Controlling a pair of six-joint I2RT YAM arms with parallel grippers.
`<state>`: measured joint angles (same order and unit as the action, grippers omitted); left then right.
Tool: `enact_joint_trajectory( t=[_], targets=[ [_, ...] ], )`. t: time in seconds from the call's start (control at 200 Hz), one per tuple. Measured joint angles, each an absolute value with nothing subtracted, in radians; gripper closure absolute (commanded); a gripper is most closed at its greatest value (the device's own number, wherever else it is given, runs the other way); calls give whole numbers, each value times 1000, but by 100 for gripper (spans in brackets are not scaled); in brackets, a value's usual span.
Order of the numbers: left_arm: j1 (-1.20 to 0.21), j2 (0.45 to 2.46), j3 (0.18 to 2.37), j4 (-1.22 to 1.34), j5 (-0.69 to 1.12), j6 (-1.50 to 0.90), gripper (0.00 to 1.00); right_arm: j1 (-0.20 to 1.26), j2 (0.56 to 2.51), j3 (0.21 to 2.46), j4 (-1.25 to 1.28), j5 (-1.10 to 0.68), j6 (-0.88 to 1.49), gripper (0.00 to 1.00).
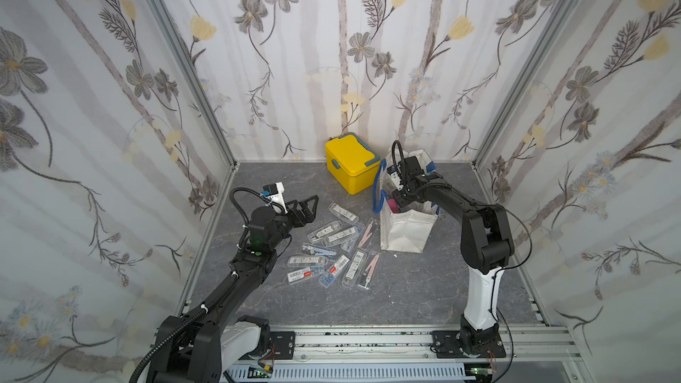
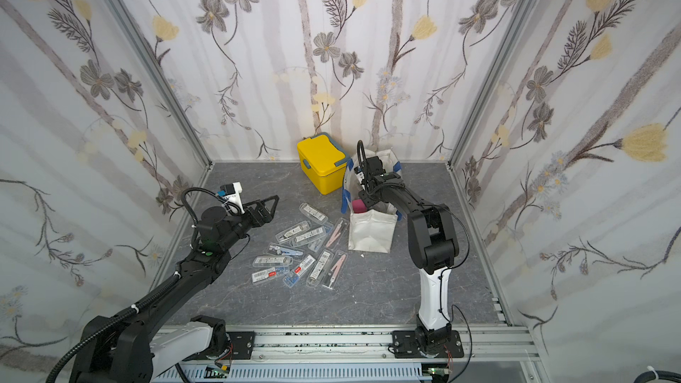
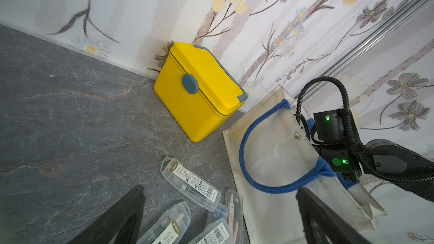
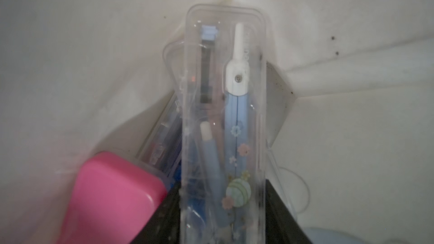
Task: Put the compass set into the canvas bag
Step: Place the compass set in the canvas bag.
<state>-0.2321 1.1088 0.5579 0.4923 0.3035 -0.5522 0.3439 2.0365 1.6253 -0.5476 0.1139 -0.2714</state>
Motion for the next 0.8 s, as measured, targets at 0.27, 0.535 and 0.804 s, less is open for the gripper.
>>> enact_joint_trajectory(
  t=[0.27, 0.535, 0.804],
  targets=[
    [-295, 1178, 678, 272, 199, -470, 0, 343, 2043, 1640, -548, 106, -271, 44],
    [-375, 1220, 774, 66, 81, -336, 0, 342, 2020, 1645, -546, 85, -274, 35],
    [-417, 1253, 813, -17, 3, -236, 0, 341, 1978, 1647, -535, 46, -278, 7]
  ],
)
